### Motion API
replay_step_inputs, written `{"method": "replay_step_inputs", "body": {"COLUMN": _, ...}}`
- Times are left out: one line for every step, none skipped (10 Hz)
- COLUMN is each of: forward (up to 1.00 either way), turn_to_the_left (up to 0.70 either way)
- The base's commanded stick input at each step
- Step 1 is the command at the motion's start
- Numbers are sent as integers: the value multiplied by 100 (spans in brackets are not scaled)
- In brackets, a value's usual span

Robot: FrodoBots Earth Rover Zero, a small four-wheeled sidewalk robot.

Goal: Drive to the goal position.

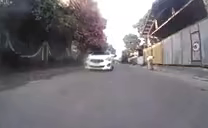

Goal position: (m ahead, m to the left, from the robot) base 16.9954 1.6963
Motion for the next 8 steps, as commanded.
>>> {"method": "replay_step_inputs", "body": {"forward": 100, "turn_to_the_left": -14}}
{"method": "replay_step_inputs", "body": {"forward": 100, "turn_to_the_left": -30}}
{"method": "replay_step_inputs", "body": {"forward": 100, "turn_to_the_left": 0}}
{"method": "replay_step_inputs", "body": {"forward": 100, "turn_to_the_left": -23}}
{"method": "replay_step_inputs", "body": {"forward": 100, "turn_to_the_left": -39}}
{"method": "replay_step_inputs", "body": {"forward": 100, "turn_to_the_left": -27}}
{"method": "replay_step_inputs", "body": {"forward": 100, "turn_to_the_left": -9}}
{"method": "replay_step_inputs", "body": {"forward": 100, "turn_to_the_left": -19}}
